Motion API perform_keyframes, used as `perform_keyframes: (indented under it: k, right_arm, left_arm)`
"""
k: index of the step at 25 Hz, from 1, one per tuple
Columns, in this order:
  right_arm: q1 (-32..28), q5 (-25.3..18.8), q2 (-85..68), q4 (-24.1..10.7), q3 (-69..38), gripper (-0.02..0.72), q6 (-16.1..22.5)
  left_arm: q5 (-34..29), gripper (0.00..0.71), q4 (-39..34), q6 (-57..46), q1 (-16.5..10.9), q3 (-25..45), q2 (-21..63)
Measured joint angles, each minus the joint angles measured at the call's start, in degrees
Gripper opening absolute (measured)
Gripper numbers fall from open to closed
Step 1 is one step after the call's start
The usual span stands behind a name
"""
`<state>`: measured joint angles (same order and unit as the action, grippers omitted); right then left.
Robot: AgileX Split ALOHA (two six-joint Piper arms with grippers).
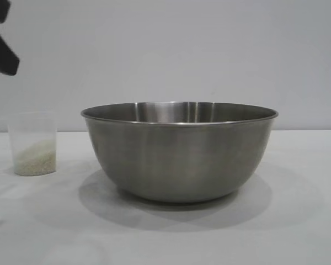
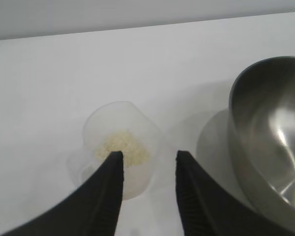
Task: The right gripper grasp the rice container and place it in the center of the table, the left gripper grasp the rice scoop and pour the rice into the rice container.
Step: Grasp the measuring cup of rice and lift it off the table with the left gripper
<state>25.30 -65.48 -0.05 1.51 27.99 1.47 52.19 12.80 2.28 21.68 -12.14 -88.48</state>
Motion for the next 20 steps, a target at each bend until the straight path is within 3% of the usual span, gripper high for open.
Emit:
perform_keyframes:
  k: [6,11,20]
  right_arm:
    - [0.0,0.0,0.0,0.0,0.0,0.365,0.0]
    - [0.0,0.0,0.0,0.0,0.0,0.365,0.0]
    - [0.0,0.0,0.0,0.0,0.0,0.365,0.0]
  left_arm:
    - [11.8,0.216,0.1,-2.9,0.0,0.5,-15.6]
    - [12.8,0.216,1.0,-4.0,0.0,0.5,-22.7]
    - [13.2,0.216,4.8,-4.6,0.0,-4.2,-26.0]
